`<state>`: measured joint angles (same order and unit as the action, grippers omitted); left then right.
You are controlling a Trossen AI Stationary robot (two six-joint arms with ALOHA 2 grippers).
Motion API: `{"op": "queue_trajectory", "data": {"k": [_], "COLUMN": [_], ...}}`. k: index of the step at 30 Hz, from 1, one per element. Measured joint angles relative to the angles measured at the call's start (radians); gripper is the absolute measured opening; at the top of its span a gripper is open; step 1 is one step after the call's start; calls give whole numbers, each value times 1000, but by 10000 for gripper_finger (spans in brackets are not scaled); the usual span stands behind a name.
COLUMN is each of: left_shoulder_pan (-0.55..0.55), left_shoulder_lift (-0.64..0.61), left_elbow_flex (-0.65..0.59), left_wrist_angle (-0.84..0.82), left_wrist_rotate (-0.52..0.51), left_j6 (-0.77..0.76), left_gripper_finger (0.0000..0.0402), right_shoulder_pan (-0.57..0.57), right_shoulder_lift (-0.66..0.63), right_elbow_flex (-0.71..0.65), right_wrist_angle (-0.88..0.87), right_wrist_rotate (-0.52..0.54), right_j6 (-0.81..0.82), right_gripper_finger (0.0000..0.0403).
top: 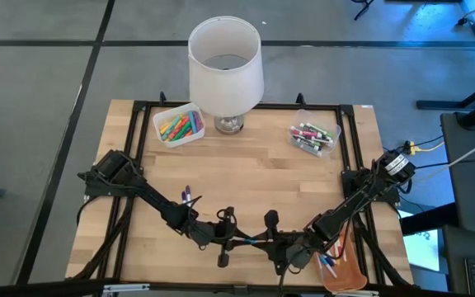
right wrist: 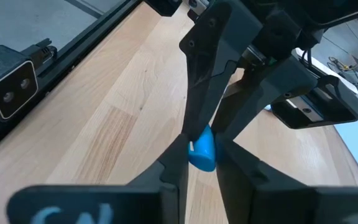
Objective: Pick & Place Markers
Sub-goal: Put the light blue mini marker into the orange bin
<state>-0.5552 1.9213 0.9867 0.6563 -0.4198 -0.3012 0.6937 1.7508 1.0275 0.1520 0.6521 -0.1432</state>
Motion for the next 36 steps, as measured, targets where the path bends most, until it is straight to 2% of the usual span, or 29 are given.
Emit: {"op": "queue_trajectory", "data": {"k": [7,14,25,31,36], "left_shoulder_pan": [0,0,0,-1,-5], "left_shoulder_lift": [0,0,0,0,0], "left_elbow_flex": [0,0,0,0,1], "left_wrist_angle": [4,5,-5,-16,-21], "left_wrist_rotate": [2,2,-4,-44,-49], "left_j6": [0,0,0,-17,-25], "left_gripper_finger": [49,58,63,91,130], "right_shoulder_pan": [0,0,0,21,46], "right_shoulder_lift": [0,0,0,1,2], "right_elbow_flex": [0,0,1,84,191], "right_wrist_angle": [0,0,-13,-254,-565], "right_wrist_rotate": [0,5,10,55,71], "right_j6": [1,1,-1,37,195], "right_gripper_finger": [88,52,55,53,52]}}
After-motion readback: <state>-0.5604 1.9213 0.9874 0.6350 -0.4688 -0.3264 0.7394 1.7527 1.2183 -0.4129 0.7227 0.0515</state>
